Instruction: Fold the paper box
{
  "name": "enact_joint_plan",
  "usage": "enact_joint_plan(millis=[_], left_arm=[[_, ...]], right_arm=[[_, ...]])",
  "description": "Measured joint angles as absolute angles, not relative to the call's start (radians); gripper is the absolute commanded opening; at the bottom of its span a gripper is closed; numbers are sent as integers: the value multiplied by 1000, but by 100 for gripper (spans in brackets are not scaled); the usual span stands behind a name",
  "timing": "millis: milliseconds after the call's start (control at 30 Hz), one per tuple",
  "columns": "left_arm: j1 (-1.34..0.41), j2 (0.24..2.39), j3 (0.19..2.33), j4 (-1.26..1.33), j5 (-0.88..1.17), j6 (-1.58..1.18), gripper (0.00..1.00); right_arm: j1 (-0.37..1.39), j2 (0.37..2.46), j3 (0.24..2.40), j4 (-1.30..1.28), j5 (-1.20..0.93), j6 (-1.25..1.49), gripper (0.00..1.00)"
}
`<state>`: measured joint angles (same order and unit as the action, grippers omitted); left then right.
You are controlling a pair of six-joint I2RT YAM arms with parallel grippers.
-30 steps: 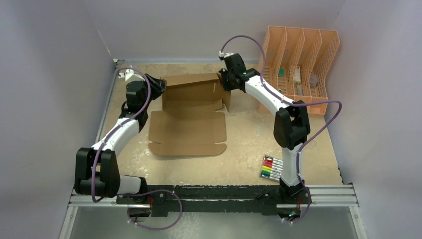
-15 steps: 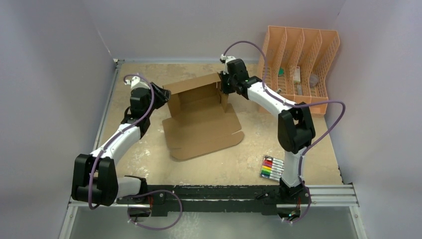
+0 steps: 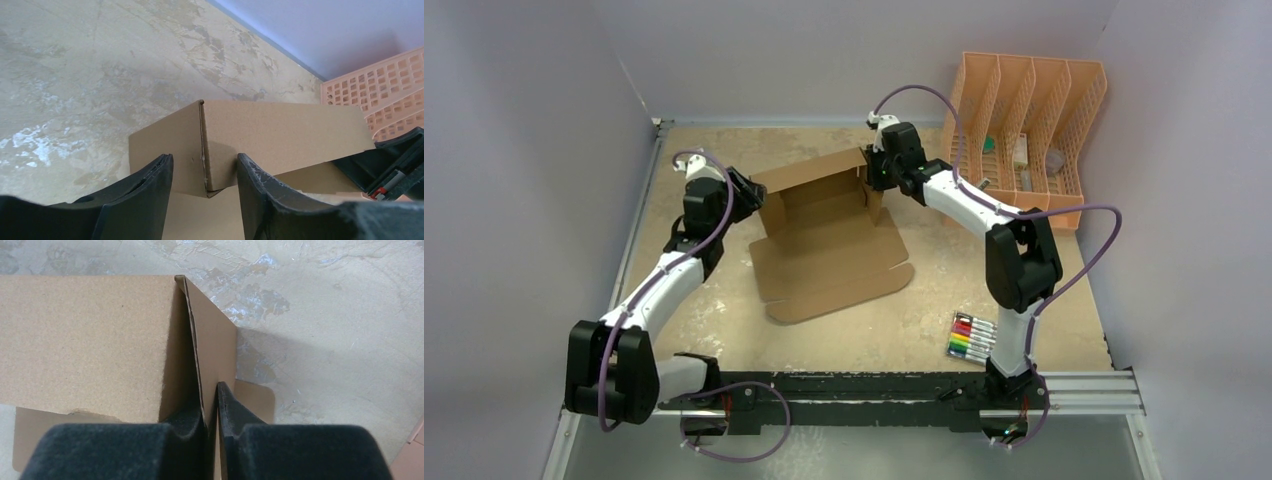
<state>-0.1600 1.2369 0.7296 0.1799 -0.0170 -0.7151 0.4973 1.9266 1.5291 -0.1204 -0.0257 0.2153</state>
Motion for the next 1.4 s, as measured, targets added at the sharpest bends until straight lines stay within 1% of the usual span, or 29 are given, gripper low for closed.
enact_joint_plan(millis=[133, 300, 433, 633, 800, 967, 1100, 1233, 1400], left_arm=[[-163, 1216, 742, 128, -38, -684, 59], [-167, 1145, 744, 65, -75, -619, 65], [-168, 1036, 725, 37, -111, -546, 69], [-171, 804, 604, 21, -132, -437, 74], [-171, 689, 545, -78, -127, -350, 76], [-171, 717, 545, -153, -140, -240, 80], [-160, 809, 545, -138, -150, -113, 80], [-91, 926, 545, -98, -61, 10, 81], [-18, 1033, 546, -18, 111, 128, 81]], right_arm=[[499, 1927, 1529, -117, -28, 215, 12], [505, 1927, 1529, -114, -30, 212, 10], [511, 1927, 1529, -115, -29, 205, 9], [512, 1927, 1529, -115, -21, 197, 8], [512, 1927, 1529, -114, -18, 184, 8], [512, 1927, 1529, -113, -19, 171, 8], [512, 1926, 1520, -100, -22, 163, 7], [512, 1923, 1514, -93, -26, 154, 7], [512, 1923, 1513, -89, -44, 141, 7]])
